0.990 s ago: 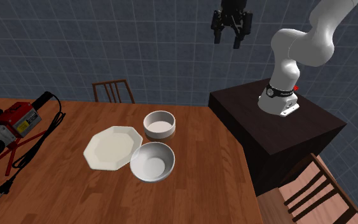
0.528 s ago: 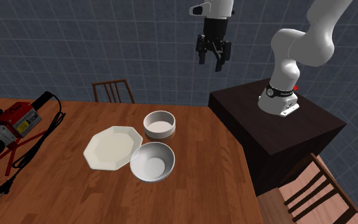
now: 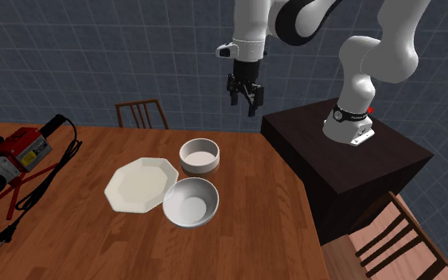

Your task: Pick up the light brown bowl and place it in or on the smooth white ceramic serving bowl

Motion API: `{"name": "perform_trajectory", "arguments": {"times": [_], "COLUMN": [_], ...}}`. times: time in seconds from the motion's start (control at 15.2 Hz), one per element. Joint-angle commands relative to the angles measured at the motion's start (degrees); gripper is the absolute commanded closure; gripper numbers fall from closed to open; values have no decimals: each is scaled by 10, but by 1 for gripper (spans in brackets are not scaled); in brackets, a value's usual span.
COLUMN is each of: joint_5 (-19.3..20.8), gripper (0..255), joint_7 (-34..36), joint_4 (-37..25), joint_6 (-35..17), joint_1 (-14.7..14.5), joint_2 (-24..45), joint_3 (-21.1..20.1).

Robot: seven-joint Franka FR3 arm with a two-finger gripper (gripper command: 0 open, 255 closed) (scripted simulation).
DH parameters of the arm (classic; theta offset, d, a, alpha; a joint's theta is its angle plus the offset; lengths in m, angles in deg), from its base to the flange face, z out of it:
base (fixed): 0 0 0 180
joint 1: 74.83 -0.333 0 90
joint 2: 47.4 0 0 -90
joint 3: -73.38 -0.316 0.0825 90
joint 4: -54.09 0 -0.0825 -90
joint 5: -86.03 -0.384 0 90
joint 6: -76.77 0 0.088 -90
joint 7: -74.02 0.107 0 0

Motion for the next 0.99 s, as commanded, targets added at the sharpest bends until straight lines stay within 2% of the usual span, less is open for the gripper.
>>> {"name": "perform_trajectory", "arguments": {"times": [0.0, 0.46, 0.92], "joint_5": [-4, -30, -48], "gripper": [0, 0, 0], "joint_7": [-9, -53, -87], "joint_4": [-7, -70, -167], "joint_6": [-31, -115, -168], "joint_1": [-2, 2, 19], "joint_2": [41, 198, 356], "joint_3": [1, 2, -8]}}
